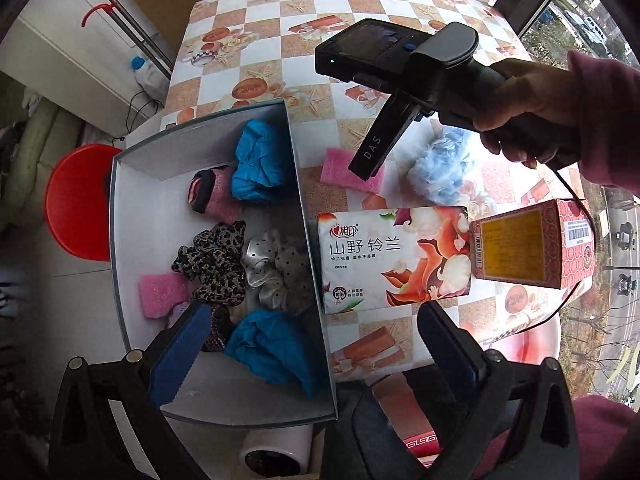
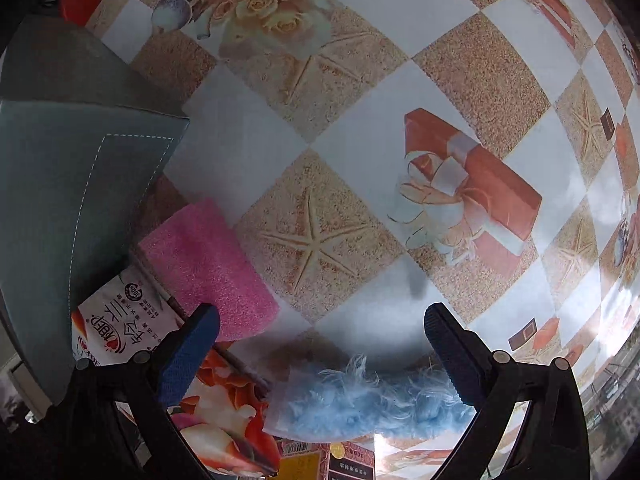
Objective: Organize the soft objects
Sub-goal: 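Grasp the fluffy light-blue item with the right tool while the left grasps the small pink sponge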
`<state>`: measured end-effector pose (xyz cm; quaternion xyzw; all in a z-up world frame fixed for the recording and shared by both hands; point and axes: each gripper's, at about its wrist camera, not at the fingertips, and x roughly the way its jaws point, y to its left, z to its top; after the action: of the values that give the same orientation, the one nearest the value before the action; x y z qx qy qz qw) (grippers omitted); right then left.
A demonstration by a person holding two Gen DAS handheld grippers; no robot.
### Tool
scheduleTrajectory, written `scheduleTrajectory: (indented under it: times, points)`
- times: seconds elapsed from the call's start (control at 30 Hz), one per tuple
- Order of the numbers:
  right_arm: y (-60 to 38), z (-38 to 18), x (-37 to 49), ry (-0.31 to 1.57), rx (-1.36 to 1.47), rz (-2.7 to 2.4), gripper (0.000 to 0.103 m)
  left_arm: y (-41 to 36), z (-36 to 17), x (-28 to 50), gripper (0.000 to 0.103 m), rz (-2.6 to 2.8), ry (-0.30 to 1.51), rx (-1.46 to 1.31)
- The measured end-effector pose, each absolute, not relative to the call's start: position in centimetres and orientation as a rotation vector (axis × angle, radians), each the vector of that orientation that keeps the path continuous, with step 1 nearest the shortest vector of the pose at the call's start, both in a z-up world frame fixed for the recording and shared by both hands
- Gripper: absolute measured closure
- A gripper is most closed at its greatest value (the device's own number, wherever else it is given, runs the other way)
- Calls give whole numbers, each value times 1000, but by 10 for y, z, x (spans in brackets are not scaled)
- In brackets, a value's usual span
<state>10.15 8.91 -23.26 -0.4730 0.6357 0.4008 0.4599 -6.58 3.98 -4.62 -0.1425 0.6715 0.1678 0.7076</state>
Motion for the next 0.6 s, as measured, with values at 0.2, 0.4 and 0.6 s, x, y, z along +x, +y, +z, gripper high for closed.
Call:
scheduleTrajectory:
  times: [0.2, 0.4, 0.6]
  points:
    - [56, -207, 187, 1490, -1078, 720, 1, 44, -44, -55, 0, 358, 1467, -309]
    - [27, -230, 151, 1673, -1151, 954, 1, 50, -50, -35, 0, 343, 1475, -345]
    - [-13, -258, 168, 1730, -1103, 839, 1, 56, -51, 1, 0, 335, 1476, -324]
